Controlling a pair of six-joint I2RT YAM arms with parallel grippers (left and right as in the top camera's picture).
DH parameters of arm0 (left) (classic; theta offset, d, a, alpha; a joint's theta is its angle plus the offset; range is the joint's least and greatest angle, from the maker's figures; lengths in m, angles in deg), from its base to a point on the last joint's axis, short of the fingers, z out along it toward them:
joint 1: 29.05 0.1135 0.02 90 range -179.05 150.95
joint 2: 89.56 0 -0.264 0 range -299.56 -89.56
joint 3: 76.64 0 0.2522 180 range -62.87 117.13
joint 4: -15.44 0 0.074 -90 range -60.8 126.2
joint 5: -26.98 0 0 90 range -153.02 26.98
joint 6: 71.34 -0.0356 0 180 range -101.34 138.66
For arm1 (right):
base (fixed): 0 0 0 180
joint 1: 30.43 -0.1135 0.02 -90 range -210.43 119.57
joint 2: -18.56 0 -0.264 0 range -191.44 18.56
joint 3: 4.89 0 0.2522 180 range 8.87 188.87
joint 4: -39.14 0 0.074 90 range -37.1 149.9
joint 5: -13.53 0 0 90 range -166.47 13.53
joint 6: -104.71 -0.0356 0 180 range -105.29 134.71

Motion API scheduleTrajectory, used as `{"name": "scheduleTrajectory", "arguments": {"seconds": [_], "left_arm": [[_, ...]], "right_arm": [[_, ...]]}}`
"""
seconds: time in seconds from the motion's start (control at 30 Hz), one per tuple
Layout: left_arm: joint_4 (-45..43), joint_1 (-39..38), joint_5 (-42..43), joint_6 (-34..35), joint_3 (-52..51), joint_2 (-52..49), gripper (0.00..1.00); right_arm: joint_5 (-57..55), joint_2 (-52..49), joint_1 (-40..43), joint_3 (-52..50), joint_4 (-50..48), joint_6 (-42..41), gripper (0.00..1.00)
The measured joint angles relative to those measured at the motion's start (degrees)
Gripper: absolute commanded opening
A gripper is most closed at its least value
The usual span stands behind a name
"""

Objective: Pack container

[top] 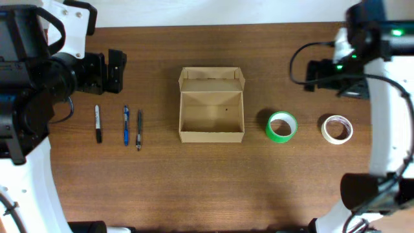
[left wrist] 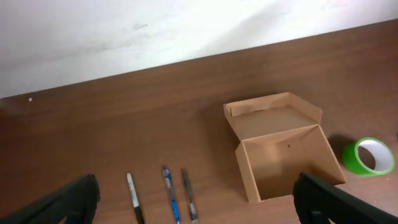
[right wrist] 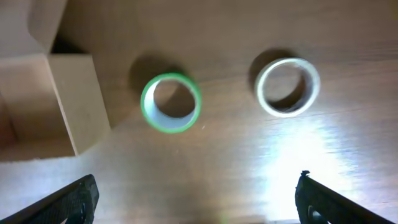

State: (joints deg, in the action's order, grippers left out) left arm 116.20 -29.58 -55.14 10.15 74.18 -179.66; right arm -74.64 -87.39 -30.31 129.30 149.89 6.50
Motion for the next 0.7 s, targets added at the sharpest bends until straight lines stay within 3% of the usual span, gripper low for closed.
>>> {"name": "scheduleTrajectory", "arguments": {"seconds": [0.23,0.43,0.7], "left_arm": [[2.89,0.0,-2.16,0.02,0.02,0.0,0.99],[3.06,0.0,-2.58,0.0,0.04,0.0,0.99],[3.21,0.0,-2.6,0.0,0.07,0.0,0.99]], "right_arm": [[3.28,-2.16,-4.04,-13.55,-1.29,-0.85,0.99],[2.89,-2.19,-2.93,-23.8,-15.96,-1.03,0.97],[-1.77,-2.23,-2.21,-28.22,-32.17,-1.9,0.95]]}}
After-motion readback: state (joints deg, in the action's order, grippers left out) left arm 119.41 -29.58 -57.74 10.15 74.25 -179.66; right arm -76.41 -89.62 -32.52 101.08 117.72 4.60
